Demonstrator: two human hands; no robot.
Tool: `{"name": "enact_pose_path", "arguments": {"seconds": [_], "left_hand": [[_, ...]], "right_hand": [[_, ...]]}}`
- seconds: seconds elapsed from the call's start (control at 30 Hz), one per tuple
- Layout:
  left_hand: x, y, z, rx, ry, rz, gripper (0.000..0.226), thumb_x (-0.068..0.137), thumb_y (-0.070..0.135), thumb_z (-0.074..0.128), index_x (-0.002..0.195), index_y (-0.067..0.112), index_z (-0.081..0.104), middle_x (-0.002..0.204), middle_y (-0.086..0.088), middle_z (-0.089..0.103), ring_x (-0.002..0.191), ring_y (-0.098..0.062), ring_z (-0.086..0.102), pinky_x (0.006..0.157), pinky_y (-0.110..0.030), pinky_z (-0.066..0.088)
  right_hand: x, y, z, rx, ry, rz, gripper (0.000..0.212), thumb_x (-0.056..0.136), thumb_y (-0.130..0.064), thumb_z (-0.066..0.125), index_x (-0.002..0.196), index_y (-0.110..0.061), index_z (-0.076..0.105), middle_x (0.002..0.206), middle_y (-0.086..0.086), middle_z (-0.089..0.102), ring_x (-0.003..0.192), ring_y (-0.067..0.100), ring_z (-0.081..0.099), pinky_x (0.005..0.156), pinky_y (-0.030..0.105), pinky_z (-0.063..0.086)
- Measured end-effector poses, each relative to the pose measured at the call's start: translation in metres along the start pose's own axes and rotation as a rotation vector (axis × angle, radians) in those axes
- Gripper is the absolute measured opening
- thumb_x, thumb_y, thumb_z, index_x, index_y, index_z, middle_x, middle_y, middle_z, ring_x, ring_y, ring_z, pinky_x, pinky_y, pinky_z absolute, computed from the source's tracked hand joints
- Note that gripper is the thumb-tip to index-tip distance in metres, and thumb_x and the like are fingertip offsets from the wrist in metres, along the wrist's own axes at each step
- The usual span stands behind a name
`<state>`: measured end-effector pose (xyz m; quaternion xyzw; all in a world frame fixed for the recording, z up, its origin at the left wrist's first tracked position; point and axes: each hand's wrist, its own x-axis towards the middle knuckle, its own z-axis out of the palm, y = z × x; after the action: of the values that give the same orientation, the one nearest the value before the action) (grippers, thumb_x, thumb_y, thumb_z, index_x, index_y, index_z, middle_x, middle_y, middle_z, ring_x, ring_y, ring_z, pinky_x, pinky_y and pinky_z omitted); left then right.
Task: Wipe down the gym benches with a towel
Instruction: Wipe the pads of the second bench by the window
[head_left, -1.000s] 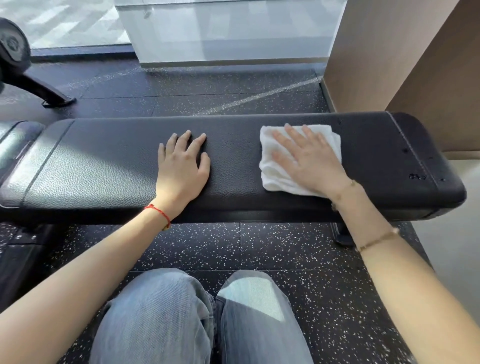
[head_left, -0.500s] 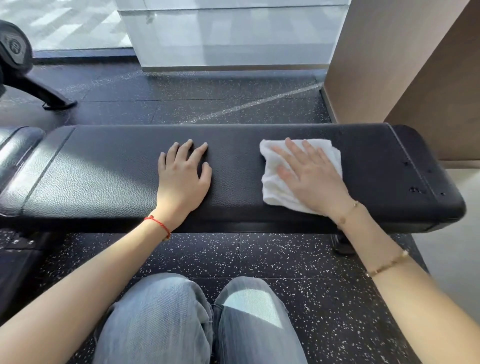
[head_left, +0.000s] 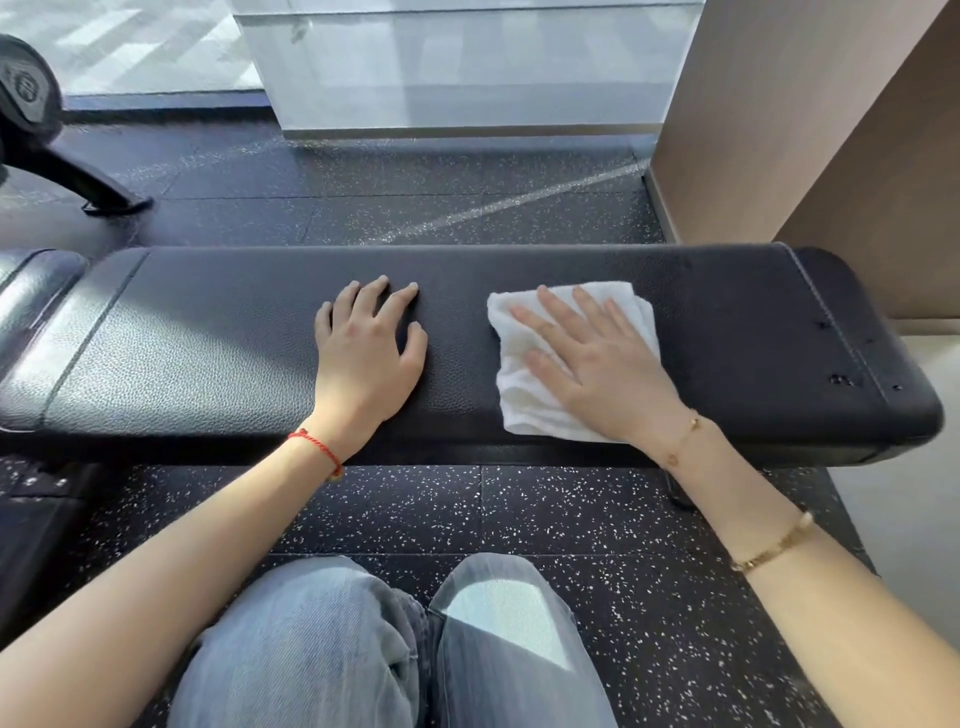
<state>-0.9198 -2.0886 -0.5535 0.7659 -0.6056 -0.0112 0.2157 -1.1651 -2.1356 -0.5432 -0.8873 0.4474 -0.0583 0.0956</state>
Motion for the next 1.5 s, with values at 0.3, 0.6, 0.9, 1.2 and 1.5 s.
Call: {"name": "enact_pose_path", "arguments": {"seconds": [0.3, 0.6, 0.9, 1.2, 1.5], "left_hand": [[0.0, -0.005, -0.013, -0.014, -0.027, 0.0, 0.043, 0.097, 0.029, 0.048, 0.14, 0.021, 0.052, 0.15, -0.005, 0.045, 0.144, -0.026, 0.033, 0.12, -0.049, 0.021], [-0.006, -0.066, -0.045, 0.117, 0.017, -0.07, 0.045, 0.097, 0.023, 0.049, 0.143, 0.018, 0.049, 0.149, -0.01, 0.046, 0.142, -0.031, 0.033, 0.119, -0.053, 0.021], [-0.009, -0.087, -0.04, 0.082, 0.051, -0.132, 0.044, 0.098, 0.031, 0.047, 0.142, 0.026, 0.048, 0.149, -0.002, 0.043, 0.142, -0.027, 0.031, 0.119, -0.054, 0.018], [-0.01, -0.095, -0.038, 0.054, 0.075, -0.123, 0.043, 0.098, 0.035, 0.047, 0.141, 0.03, 0.049, 0.148, 0.001, 0.045, 0.142, -0.024, 0.031, 0.119, -0.053, 0.018], [-0.008, -0.091, -0.034, 0.045, 0.097, -0.142, 0.043, 0.096, 0.034, 0.047, 0.139, 0.03, 0.05, 0.148, 0.001, 0.046, 0.142, -0.024, 0.031, 0.119, -0.054, 0.018]], "right_hand": [[0.076, 0.008, -0.008, -0.041, -0.042, 0.191, 0.053, 0.105, -0.05, 0.015, 0.155, -0.044, 0.003, 0.167, -0.007, -0.001, 0.153, 0.025, -0.007, 0.123, 0.045, -0.008], [0.027, -0.079, 0.019, -0.052, -0.062, -0.268, 0.056, 0.099, -0.059, 0.001, 0.154, -0.047, -0.004, 0.165, -0.011, -0.004, 0.152, 0.02, -0.009, 0.123, 0.044, -0.01], [0.125, -0.062, 0.006, -0.041, -0.084, 0.037, 0.053, 0.105, -0.049, 0.013, 0.157, -0.039, 0.005, 0.167, -0.006, 0.0, 0.153, 0.024, -0.006, 0.123, 0.046, -0.007], [0.07, -0.105, 0.024, -0.042, -0.09, -0.304, 0.058, 0.098, -0.059, 0.001, 0.154, -0.046, -0.001, 0.166, -0.012, -0.003, 0.152, 0.019, -0.009, 0.123, 0.044, -0.01], [0.136, -0.071, 0.006, -0.053, -0.102, 0.014, 0.054, 0.104, -0.05, 0.011, 0.157, -0.039, 0.004, 0.167, -0.007, -0.001, 0.153, 0.023, -0.006, 0.123, 0.045, -0.007]]}}
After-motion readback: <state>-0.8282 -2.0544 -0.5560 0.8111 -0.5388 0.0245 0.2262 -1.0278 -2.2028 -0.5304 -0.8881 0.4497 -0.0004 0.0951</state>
